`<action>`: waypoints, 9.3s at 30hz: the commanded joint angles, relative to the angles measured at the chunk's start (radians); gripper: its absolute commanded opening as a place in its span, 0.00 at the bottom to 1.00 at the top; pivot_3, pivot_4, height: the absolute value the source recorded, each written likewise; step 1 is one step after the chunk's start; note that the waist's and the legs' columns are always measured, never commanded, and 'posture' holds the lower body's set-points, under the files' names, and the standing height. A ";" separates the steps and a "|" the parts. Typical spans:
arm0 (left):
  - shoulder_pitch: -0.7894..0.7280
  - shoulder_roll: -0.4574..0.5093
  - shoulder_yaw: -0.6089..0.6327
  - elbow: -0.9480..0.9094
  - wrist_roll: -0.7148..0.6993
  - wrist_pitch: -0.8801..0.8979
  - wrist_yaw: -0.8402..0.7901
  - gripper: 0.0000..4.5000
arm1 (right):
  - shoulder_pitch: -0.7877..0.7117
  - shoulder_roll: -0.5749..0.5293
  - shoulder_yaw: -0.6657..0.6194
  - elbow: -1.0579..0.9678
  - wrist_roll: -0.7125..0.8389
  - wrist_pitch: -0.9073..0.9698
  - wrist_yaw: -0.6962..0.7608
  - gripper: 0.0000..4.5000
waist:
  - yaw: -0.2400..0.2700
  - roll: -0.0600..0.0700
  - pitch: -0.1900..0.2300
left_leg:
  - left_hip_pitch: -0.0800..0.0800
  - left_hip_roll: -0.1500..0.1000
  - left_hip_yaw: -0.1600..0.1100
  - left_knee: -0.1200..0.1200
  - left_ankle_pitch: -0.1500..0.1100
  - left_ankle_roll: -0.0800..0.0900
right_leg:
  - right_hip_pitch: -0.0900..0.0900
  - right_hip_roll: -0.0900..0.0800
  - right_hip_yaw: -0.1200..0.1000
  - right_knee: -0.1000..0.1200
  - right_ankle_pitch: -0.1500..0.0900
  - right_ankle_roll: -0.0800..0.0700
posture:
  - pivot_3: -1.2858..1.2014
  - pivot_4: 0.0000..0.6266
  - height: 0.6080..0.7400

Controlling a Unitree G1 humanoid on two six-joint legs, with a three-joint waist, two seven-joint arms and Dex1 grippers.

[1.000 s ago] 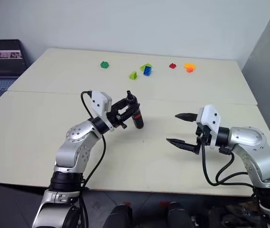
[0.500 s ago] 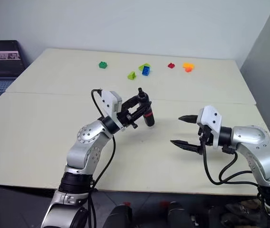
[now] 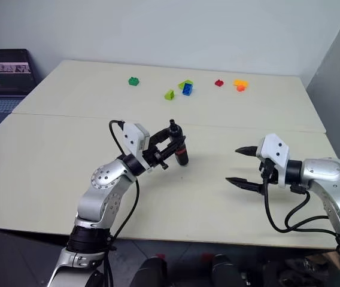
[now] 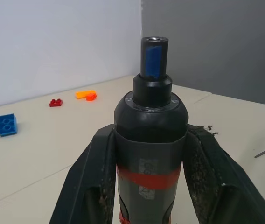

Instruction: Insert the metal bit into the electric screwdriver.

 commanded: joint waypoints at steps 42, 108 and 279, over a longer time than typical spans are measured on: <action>0.017 -0.022 -0.040 -0.076 -0.006 -0.053 0.012 0.37 | -0.574 0.031 0.465 1.051 -0.738 -0.316 0.371 0.50 | -0.027 0.006 0.004 | 0.006 -0.001 0.003 0.000 0.000 0.000 | 0.005 -0.002 0.002 -0.001 0.002 0.001 | 0.52 0.24 1.00; -0.022 -0.055 -0.042 -0.080 0.006 0.010 0.097 0.37 | -0.570 0.576 -0.083 0.351 0.141 0.051 -0.081 0.00 | -0.050 0.011 0.008 | -0.001 0.000 0.000 -0.003 0.000 0.000 | -0.001 -0.001 0.000 -0.001 0.004 0.002 | 0.52 0.24 1.00; -0.153 0.157 -0.105 0.038 -0.090 0.134 -0.412 0.37 | -0.444 0.275 -0.005 0.054 0.291 0.304 -0.036 0.00 | -0.053 0.011 0.008 | -0.001 0.000 0.000 -0.003 0.000 0.000 | -0.001 0.000 0.000 -0.004 0.001 0.005 | 0.52 0.24 1.00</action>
